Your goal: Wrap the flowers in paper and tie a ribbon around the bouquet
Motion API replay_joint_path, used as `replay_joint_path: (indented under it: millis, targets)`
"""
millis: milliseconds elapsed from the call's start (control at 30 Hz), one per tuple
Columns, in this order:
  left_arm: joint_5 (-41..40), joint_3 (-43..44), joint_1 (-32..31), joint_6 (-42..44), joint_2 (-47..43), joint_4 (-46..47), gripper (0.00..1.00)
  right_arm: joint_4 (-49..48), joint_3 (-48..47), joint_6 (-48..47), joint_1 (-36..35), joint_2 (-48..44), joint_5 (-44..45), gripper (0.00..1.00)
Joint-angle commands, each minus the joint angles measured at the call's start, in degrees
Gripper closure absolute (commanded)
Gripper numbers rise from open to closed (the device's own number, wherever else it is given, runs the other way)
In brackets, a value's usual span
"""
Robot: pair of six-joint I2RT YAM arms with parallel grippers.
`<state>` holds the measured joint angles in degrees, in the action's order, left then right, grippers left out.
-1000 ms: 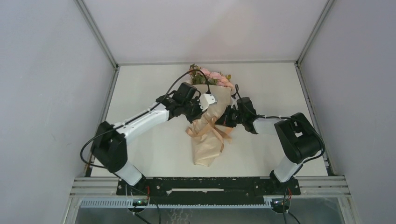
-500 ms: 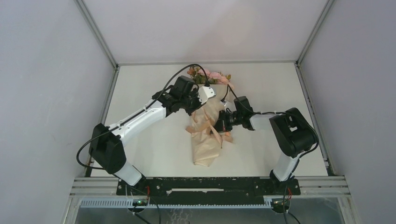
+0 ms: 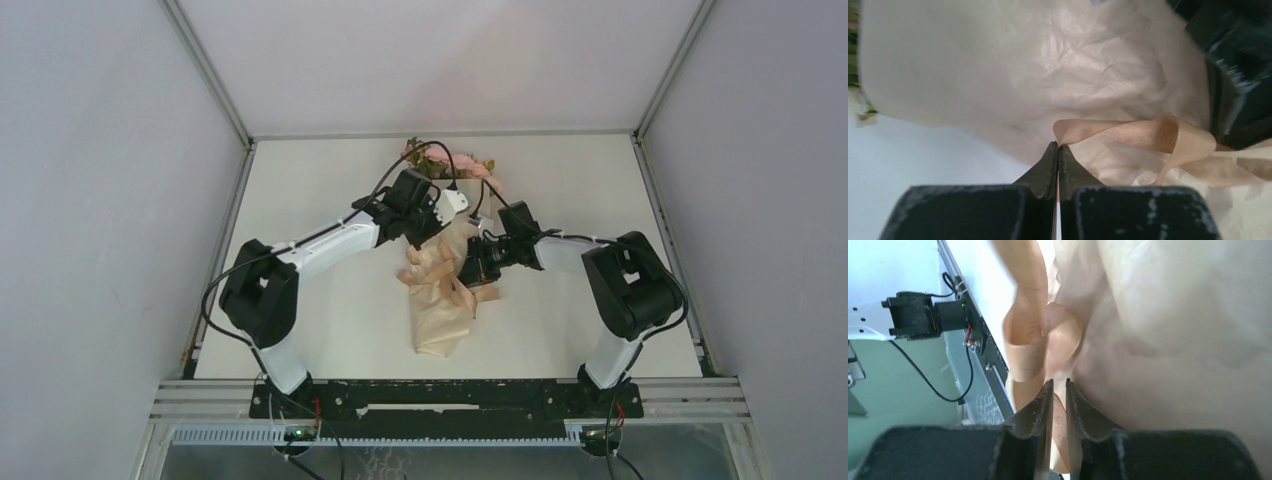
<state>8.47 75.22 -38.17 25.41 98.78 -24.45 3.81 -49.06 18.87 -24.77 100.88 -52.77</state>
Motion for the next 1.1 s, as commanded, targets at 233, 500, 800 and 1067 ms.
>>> replay_joint_path:
  millis: [233, 500, 800, 1067]
  targets:
    - [-5.4, 1.3, -0.5, -3.5, 7.2, 3.1, 1.0, 9.9, -4.9, 0.2, 3.8, -7.6, 15.1, 0.78]
    - [-4.8, -0.5, -0.4, -3.3, 7.8, 3.8, 1.0, 3.0, 1.3, 1.8, 3.4, -22.6, 19.4, 0.77]
    - [-3.9, -0.6, -0.4, -3.4, 7.7, 3.9, 1.0, -8.8, 11.2, 4.8, -11.6, -30.7, 29.6, 0.64]
    - [-3.7, -0.6, -0.5, -3.4, 7.5, 3.9, 1.0, -14.0, 14.6, 8.2, -13.9, -26.3, 33.9, 0.62]
